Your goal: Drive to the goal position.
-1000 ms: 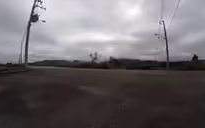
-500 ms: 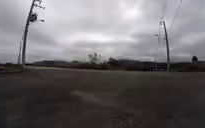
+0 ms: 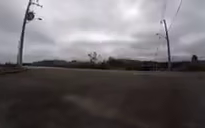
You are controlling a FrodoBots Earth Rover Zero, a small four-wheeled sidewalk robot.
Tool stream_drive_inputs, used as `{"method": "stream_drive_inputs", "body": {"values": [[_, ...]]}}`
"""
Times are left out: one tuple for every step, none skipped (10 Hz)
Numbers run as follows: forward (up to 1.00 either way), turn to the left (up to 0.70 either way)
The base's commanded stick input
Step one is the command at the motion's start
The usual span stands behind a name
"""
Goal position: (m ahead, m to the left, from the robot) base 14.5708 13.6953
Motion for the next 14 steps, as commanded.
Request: {"method": "stream_drive_inputs", "body": {"values": [[0.7, 0.0], [0.7, 0.0], [0.7, 0.0], [0.7, 0.0], [0.7, 0.0], [0.7, 0.0], [0.7, 0.0], [0.7, 0.0], [0.7, 0.0], [0.7, 0.0], [0.7, 0.0], [0.7, 0.0], [0.7, 0.0], [0.7, 0.0]]}}
